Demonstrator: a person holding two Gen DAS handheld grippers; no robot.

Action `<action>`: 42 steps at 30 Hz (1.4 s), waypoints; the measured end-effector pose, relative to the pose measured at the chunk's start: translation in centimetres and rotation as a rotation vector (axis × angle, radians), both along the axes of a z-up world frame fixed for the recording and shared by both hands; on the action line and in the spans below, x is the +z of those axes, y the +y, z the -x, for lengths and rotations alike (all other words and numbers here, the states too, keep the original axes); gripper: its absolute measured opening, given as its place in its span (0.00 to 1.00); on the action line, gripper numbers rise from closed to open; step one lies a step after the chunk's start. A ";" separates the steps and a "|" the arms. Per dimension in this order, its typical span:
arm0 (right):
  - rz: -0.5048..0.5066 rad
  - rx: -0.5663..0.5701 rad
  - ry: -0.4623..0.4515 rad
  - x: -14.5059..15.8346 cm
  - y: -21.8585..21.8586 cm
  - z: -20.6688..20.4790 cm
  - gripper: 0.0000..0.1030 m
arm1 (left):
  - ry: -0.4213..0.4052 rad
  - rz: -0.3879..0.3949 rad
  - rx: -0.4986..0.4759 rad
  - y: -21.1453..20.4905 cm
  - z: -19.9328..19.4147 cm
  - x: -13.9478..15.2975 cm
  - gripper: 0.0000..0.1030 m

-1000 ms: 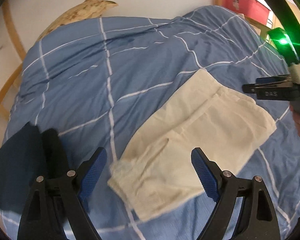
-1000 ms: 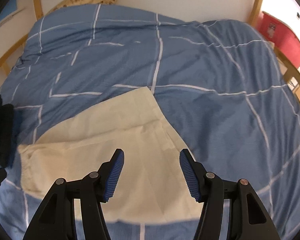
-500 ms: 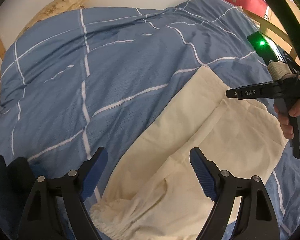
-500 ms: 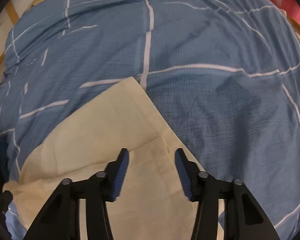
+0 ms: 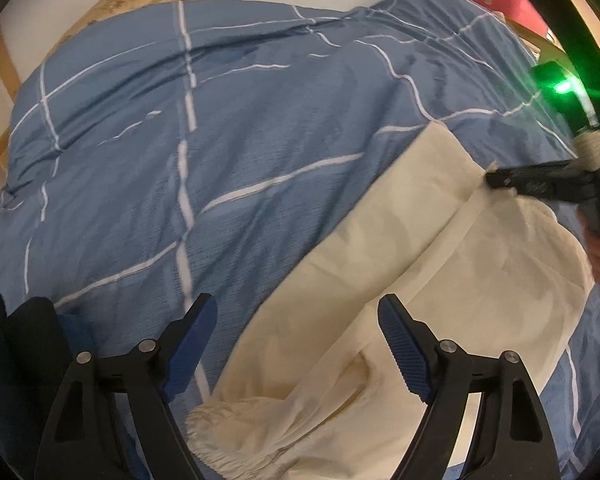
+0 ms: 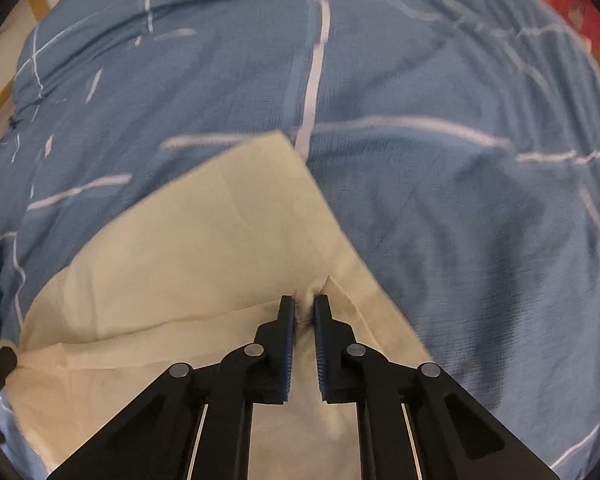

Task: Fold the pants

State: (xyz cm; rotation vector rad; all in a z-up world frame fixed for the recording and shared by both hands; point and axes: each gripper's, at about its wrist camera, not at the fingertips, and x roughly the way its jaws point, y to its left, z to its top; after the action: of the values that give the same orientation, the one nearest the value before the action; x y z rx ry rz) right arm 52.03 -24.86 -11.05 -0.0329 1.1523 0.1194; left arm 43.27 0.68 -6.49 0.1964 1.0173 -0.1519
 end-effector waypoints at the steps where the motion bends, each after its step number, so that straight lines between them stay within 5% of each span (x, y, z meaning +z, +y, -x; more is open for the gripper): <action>1: -0.005 -0.004 -0.026 0.8 0.0 0.2 0.10 | -0.008 -0.006 0.013 0.3 0.1 0.1 0.80; 9: 0.077 0.005 -0.230 6.5 1.5 -1.3 0.10 | -0.087 -0.037 0.039 1.8 0.2 0.7 0.80; 13: 0.109 0.027 -0.242 6.7 2.9 -3.3 0.10 | -0.097 -0.091 0.078 3.1 -0.4 0.5 0.80; 20: 0.213 0.022 -0.221 4.7 4.7 -4.5 0.11 | -0.019 -0.075 0.118 6.1 -2.0 -0.1 0.80; 21: 0.240 0.017 -0.229 4.5 5.0 -4.5 0.14 | -0.007 -0.060 0.120 6.6 -2.2 0.1 0.80; 24: 0.271 0.004 -0.233 4.8 5.4 -4.2 0.56 | 0.035 0.003 0.128 7.7 -2.2 0.8 0.80; 28: 0.287 0.026 -0.304 7.0 6.8 -2.6 0.57 | 0.127 0.072 0.098 8.5 -2.3 0.2 0.79; 34: 0.241 0.038 -0.254 7.9 7.7 -2.0 0.57 | 0.228 0.170 0.136 9.6 -2.8 -2.6 0.72; 38: 0.248 0.055 -0.245 7.4 8.1 -1.2 0.57 | 0.320 0.271 0.171 9.8 -3.0 -4.3 0.58; 42: 0.243 0.066 -0.219 6.5 8.4 -0.5 0.57 | 0.345 0.279 0.162 9.4 -2.5 -5.1 0.42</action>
State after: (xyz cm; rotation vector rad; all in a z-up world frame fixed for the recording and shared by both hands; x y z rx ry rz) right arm 52.53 -16.47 -4.52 -0.2927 0.9415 0.0330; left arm 45.77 10.12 -11.63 -0.1732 1.3359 -0.1819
